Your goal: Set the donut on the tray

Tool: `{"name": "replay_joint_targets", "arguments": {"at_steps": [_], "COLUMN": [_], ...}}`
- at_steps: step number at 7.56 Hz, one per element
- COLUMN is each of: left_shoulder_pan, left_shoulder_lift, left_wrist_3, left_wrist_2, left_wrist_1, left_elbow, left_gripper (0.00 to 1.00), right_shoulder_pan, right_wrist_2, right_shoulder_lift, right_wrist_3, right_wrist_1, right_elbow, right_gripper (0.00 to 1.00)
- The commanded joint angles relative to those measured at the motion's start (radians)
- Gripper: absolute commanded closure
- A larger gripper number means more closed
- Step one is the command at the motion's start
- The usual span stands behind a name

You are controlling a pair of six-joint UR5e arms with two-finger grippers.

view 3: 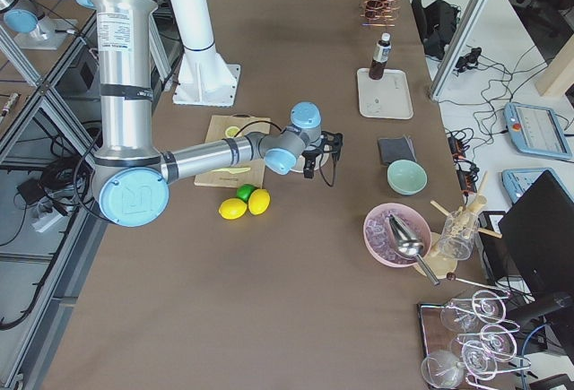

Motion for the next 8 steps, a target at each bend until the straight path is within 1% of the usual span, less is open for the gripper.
{"name": "replay_joint_targets", "arguments": {"at_steps": [1,5,7,8], "left_shoulder_pan": [0.000,0.000,0.000,0.000], "left_shoulder_lift": [0.004,0.008,0.008,0.008], "left_wrist_3": [0.001,0.003,0.005,0.005], "left_wrist_2": [0.000,0.000,0.000,0.000], "left_wrist_1": [0.000,-0.002,0.000,0.000], "left_elbow": [0.001,0.011,0.013,0.013], "left_gripper": [0.02,0.02,0.02,0.02], "right_shoulder_pan": [-0.047,-0.155,-0.163,-0.163], "right_wrist_2": [-0.015,-0.122,-0.128,-0.127], "right_shoulder_lift": [-0.050,-0.046,-0.043,-0.047], "right_wrist_3": [0.007,0.051,0.054,0.056], "right_wrist_1": [0.066,0.066,0.068,0.069], "right_elbow": [-0.010,-0.016,-0.019,-0.017], "right_gripper": [0.00,0.00,0.01,0.35]}}
